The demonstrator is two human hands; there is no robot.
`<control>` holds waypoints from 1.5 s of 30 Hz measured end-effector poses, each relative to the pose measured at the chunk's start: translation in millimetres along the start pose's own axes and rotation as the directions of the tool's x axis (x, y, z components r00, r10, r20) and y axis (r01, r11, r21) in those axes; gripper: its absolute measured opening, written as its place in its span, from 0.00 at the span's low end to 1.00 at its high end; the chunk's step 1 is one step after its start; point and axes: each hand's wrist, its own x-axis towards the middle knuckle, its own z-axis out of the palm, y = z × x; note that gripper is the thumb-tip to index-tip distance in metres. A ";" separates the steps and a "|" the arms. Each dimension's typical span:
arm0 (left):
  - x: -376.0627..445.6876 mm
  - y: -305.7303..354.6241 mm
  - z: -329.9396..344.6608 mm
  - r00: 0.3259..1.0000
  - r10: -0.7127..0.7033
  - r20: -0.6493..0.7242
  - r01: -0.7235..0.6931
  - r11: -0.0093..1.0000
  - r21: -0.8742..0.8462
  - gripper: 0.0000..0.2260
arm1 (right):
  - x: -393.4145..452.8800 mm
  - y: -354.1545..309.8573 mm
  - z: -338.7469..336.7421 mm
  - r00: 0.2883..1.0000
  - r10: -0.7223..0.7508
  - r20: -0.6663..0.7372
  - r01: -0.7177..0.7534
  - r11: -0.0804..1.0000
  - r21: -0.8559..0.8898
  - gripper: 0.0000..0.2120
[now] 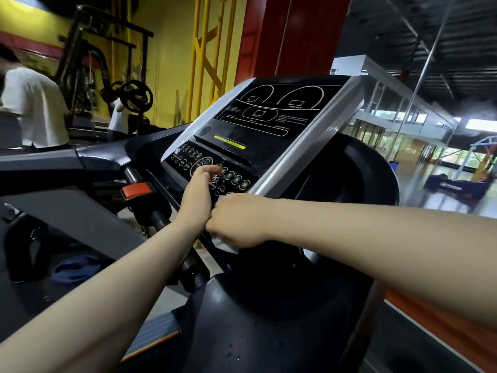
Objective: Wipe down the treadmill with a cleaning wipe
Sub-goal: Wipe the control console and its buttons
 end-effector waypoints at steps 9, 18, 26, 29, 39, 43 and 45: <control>0.1 2.6 -11.8 0.986 -0.158 -0.060 0.152 0.984 -0.098 0.18 | -56.9 78.2 -16.5 0.943 0.332 -0.019 -0.311 0.901 0.302 0.02; -1.4 3.4 -10.1 0.989 -0.126 -0.077 0.123 0.992 -0.043 0.19 | -59.0 30.6 -6.5 0.972 0.202 -0.117 -0.163 0.946 0.280 0.11; -6.5 9.4 -11.0 0.984 -0.168 -0.054 0.166 0.986 -0.029 0.17 | -79.4 69.6 -21.1 0.926 0.371 -0.066 -0.331 0.885 0.328 0.15; -5.1 7.4 -8.3 0.986 -0.156 -0.050 0.156 0.988 -0.022 0.17 | -106.2 107.4 -35.1 0.826 0.559 -0.067 -0.521 0.804 0.286 0.15; -18.9 16.0 7.1 0.946 0.239 0.218 -0.307 0.874 0.377 0.19 | -120.0 65.1 -4.4 0.777 0.606 -0.169 -0.516 0.768 0.379 0.11; -25.7 20.5 9.1 0.847 0.371 0.380 -0.517 0.741 0.428 0.18 | -152.0 81.7 4.3 0.651 0.745 -0.144 -0.713 0.666 0.219 0.12; -28.5 22.7 12.7 0.779 0.408 0.476 -0.612 0.662 0.433 0.17 | -163.1 97.2 5.9 0.597 0.802 -0.025 -0.793 0.595 0.131 0.12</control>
